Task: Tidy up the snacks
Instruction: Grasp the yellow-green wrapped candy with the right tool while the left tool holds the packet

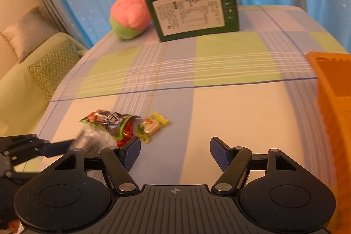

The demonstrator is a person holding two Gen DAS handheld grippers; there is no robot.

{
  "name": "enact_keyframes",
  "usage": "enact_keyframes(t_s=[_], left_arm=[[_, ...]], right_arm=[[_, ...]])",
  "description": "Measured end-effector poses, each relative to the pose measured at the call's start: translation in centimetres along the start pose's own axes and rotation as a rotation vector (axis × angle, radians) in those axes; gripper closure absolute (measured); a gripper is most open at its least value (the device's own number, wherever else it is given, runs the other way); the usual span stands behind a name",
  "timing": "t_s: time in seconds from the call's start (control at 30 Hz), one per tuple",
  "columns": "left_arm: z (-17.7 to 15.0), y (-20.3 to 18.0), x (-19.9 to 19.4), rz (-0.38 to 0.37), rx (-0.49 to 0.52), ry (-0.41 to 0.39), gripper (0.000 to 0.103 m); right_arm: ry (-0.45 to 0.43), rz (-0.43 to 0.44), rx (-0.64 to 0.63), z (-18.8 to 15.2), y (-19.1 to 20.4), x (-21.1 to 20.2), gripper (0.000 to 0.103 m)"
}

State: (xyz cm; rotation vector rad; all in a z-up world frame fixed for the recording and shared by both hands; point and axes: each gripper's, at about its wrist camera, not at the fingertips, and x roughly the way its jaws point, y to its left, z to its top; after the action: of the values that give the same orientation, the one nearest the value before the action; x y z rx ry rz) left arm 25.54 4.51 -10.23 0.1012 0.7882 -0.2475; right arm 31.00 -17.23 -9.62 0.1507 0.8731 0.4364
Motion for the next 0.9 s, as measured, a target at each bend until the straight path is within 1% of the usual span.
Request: enact_keyframes(t_s=[0.07,0.13,0.3,0.37,0.43,0.47,0.5,0.6,0.67,0.8,0.83,0.9], left_arm=[[-0.1,0.9,-0.1,0.021,-0.039,0.003,0.069],[-0.1,1.5,-0.1,0.037,-0.054,0.006,0.069],[0.0,2.3,0.1,0.025,-0.078,0.0,0.069],[0.0,2.4,0.1,0.024,-0.083,-0.003,0.069],[0.0,2.6,0.1,0.026,-0.09,-0.006,0.069],[0.0,2.7,0.0,0.027,-0.095,-0.008,0.069],[0.1,2.8,0.0,0.029,-0.1,-0.011,0.069],[0.1,3.0,-0.1,0.029,-0.111,-0.013,0.069],[0.1,3.1,0.0,0.029,-0.113,-0.01,0.069],[0.0,3.1,0.1,0.032,-0.113,-0.001,0.069],[0.0,3.2,0.2,0.032,-0.113,0.0,0.069],[0.0,3.1,0.2,0.031,-0.112,0.005,0.069]], right_arm=[[-0.001,-0.003,-0.036,0.1,0.5,0.8,0.032],[-0.01,-0.015,-0.11,0.2,1.3,1.5,0.033],[-0.023,-0.019,-0.232,0.4,2.0,3.6,0.033],[-0.022,-0.018,-0.222,0.6,1.7,4.5,0.033],[-0.015,-0.009,-0.184,0.7,1.3,5.0,0.034],[-0.013,-0.002,-0.164,0.8,1.3,5.2,0.038],[-0.01,0.009,-0.15,0.9,1.3,5.3,0.045],[-0.008,0.032,-0.138,1.1,1.9,5.7,0.052],[-0.014,0.022,-0.141,1.3,2.3,6.1,0.055],[-0.027,-0.005,-0.15,1.5,3.1,6.7,0.058],[-0.027,-0.014,-0.17,1.5,3.4,6.9,0.058],[-0.022,-0.038,-0.254,1.1,4.2,7.0,0.063]])
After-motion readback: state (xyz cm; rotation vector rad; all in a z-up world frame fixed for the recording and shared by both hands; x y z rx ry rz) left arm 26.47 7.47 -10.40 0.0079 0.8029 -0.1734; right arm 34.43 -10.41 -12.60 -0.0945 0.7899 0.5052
